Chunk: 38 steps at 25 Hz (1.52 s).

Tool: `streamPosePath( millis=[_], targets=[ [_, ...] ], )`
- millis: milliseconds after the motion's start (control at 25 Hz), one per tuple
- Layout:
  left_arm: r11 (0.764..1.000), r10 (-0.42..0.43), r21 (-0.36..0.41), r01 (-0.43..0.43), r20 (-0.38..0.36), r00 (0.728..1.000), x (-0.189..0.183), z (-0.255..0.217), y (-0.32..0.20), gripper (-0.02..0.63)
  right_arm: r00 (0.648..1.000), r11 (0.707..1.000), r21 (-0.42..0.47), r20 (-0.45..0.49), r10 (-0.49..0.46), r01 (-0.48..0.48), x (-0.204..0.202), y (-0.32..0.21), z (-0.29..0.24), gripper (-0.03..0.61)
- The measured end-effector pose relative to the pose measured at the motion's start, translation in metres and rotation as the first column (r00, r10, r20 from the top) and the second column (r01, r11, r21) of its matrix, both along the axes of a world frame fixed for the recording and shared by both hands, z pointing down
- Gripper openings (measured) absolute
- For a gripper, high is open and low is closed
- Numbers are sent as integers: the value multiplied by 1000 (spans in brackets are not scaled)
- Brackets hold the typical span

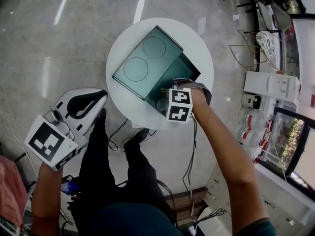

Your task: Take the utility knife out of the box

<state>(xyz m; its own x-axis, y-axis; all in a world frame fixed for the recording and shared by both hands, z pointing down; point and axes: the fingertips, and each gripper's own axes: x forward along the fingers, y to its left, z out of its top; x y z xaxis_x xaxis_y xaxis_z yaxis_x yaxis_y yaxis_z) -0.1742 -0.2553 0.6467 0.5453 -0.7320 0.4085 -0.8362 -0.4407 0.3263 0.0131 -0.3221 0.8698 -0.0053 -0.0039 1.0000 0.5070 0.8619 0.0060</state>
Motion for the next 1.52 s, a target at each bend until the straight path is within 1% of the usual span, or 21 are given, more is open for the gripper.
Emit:
streamPosePath(
  millis=[240,440,600,760,920,1080,1160,1280,1400,1520],
  targets=[
    [1000,15,25,-16,8,1000,2,-21,-3,18,994,996,40,70,78,-81,-10,-5,-30,81],
    [997,43,56,-44,19,999,14,-48,-4,18,978,984,57,134,161,-169,-13,-5,-64,83],
    [995,60,75,-62,31,998,25,-74,-7,18,949,964,61,203,242,-259,-10,-4,-97,81],
    [991,84,104,-88,41,996,35,-100,-3,18,898,930,55,284,335,-364,-2,-1,-130,81],
    [985,111,123,-117,54,992,49,-130,0,18,822,881,35,379,425,-472,7,0,-177,83],
    [978,134,151,-143,68,989,58,-159,8,18,722,821,10,482,497,-571,13,7,-228,81],
    [976,141,160,-151,73,987,62,-173,14,18,661,788,-20,532,529,-615,15,13,-254,81],
    [969,154,183,-166,79,985,71,-201,18,18,558,734,-69,603,571,-676,21,19,-298,83],
    [962,163,204,-179,92,982,83,-234,20,18,457,683,-108,668,588,-722,33,23,-345,83],
    [955,172,224,-192,106,979,95,-264,26,18,369,651,-139,727,579,-747,47,33,-390,83]
  ],
)
